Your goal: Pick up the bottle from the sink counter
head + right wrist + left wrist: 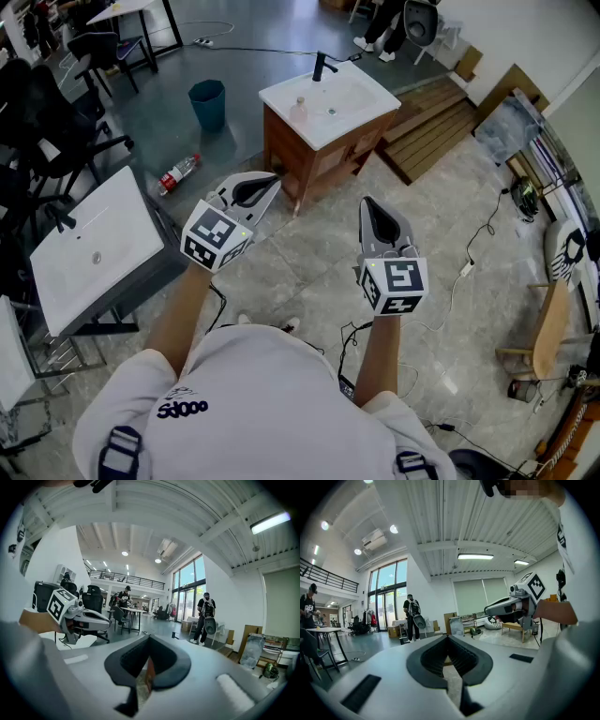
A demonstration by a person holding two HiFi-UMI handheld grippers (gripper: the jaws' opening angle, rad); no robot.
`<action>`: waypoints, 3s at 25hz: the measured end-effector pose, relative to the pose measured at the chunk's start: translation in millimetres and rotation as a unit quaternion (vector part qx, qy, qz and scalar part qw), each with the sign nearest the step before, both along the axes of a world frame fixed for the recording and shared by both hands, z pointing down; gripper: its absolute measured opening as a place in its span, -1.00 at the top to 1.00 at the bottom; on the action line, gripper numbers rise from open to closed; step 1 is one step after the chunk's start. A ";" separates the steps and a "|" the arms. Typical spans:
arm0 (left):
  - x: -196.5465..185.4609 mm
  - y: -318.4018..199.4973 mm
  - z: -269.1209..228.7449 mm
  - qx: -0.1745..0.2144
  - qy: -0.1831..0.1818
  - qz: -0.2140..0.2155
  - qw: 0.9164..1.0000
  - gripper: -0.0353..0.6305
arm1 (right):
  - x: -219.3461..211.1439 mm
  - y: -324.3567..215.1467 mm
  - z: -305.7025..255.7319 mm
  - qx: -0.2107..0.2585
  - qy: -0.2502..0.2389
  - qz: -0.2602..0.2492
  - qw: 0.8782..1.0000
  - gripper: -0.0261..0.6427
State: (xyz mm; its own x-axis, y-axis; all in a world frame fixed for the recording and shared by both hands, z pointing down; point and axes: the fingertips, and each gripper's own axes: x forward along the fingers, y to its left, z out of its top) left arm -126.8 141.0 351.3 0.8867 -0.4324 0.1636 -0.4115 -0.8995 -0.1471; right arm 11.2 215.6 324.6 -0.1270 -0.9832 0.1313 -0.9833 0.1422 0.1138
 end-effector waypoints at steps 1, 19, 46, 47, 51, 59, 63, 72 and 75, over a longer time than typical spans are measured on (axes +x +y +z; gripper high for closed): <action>3.7 -0.5 -0.1 0.001 -0.001 -0.001 1.000 0.88 | 3.8 -1.1 0.1 0.000 0.000 -0.001 1.000 0.90; 54.0 -25.3 19.6 -0.013 -0.020 -0.030 0.999 0.88 | 60.6 -32.0 9.1 0.009 -0.032 -0.049 0.998 0.89; 122.1 -287.7 28.8 -0.011 -0.014 -0.019 1.000 0.88 | 126.6 -278.2 16.0 -0.011 -0.019 -0.005 1.000 0.89; 122.8 -297.4 30.5 -0.013 -0.015 -0.019 1.000 0.88 | 128.0 -287.1 16.2 -0.012 -0.019 -0.003 1.000 0.89; 125.6 -332.6 38.0 -0.021 -0.018 -0.017 0.999 0.88 | 131.6 -318.8 18.8 -0.018 -0.021 0.004 1.000 0.89; 138.2 -384.2 64.9 -0.045 -0.036 -0.006 0.998 0.88 | 142.6 -368.8 38.6 -0.042 -0.030 0.016 0.999 0.89; 144.6 -400.3 75.6 -0.052 -0.036 0.004 0.998 0.87 | 146.7 -389.1 48.1 -0.054 -0.023 0.019 0.998 0.89; 161.8 -428.2 117.9 -0.097 -0.052 -0.013 0.994 0.65 | 167.3 -424.0 67.6 -0.080 -0.033 0.000 0.996 0.89; 168.1 -434.5 139.0 -0.125 -0.060 -0.027 0.990 0.53 | 172.1 -432.3 78.0 -0.092 -0.039 -0.017 0.995 0.89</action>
State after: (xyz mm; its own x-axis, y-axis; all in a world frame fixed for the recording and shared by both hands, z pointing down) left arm 41.4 -293.5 490.3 0.8308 -0.4117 0.3746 -0.4537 -0.8907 0.0273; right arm 183.4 -216.6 402.6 -0.1759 -0.9386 0.2969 -0.9826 0.1859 0.0055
